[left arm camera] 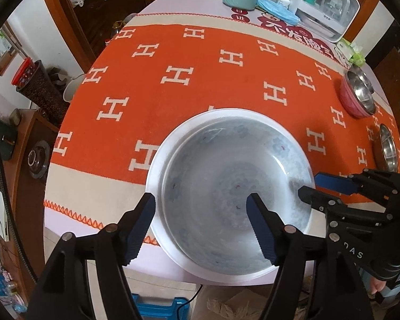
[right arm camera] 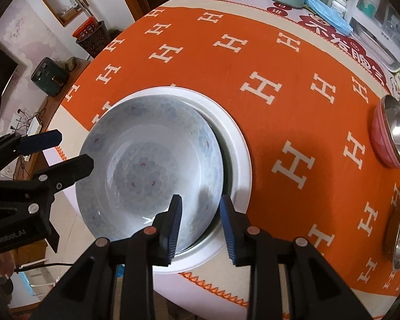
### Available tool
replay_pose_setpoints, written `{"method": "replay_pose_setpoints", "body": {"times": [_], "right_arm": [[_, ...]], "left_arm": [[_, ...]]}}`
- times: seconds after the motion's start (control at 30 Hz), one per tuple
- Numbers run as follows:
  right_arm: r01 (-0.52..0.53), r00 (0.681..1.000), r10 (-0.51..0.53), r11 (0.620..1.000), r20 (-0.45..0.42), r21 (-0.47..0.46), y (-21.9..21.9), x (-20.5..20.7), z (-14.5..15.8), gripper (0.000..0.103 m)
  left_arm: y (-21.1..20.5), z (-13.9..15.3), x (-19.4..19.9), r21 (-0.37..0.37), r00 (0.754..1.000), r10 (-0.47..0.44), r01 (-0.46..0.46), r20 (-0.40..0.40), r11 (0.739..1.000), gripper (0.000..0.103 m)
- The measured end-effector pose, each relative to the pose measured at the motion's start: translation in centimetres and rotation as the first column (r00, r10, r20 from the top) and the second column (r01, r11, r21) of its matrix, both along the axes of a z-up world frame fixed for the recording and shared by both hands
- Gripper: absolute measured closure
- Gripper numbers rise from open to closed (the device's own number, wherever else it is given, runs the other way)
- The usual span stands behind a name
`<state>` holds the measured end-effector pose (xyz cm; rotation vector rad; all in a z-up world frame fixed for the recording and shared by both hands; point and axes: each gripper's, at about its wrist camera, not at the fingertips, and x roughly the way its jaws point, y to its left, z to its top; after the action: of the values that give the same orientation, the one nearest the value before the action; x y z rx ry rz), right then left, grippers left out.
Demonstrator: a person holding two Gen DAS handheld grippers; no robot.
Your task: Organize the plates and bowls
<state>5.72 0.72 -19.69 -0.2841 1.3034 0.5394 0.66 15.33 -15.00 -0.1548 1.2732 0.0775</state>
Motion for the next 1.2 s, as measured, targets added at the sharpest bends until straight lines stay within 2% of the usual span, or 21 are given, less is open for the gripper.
{"method": "replay_pose_setpoints", "body": {"times": [0.27, 0.4, 0.67, 0.93, 1.2], "right_arm": [[0.014, 1.000, -0.015, 0.999, 0.012, 0.048, -0.8, 0.0, 1.6, 0.073], [0.042, 0.998, -0.045, 0.996, 0.036, 0.085, -1.9, 0.5, 3.2, 0.073], [0.100, 0.987, -0.117, 0.983, 0.106, 0.155, -5.1, 1.4, 7.2, 0.073], [0.163, 0.960, -0.205, 0.963, 0.192, 0.213, -10.0, 1.8, 11.2, 0.073], [0.271, 0.915, -0.327, 0.932, 0.238, 0.241, -16.7, 1.7, 13.0, 0.069]], "left_arm": [[-0.7, 2.4, -0.2, 0.010, 0.999, 0.006, -0.007, 0.049, 1.000, 0.032], [-1.8, 4.6, 0.4, 0.040, 0.994, -0.015, 0.011, 0.105, 0.999, 0.022], [-4.4, 7.9, 2.3, 0.041, 0.983, -0.053, 0.046, 0.174, 0.998, 0.022], [-9.0, 10.7, 3.8, 0.070, 0.962, -0.121, 0.106, 0.244, 0.992, 0.021], [-14.8, 12.3, 5.5, 0.052, 0.938, -0.203, 0.196, 0.282, 0.979, 0.021]]}}
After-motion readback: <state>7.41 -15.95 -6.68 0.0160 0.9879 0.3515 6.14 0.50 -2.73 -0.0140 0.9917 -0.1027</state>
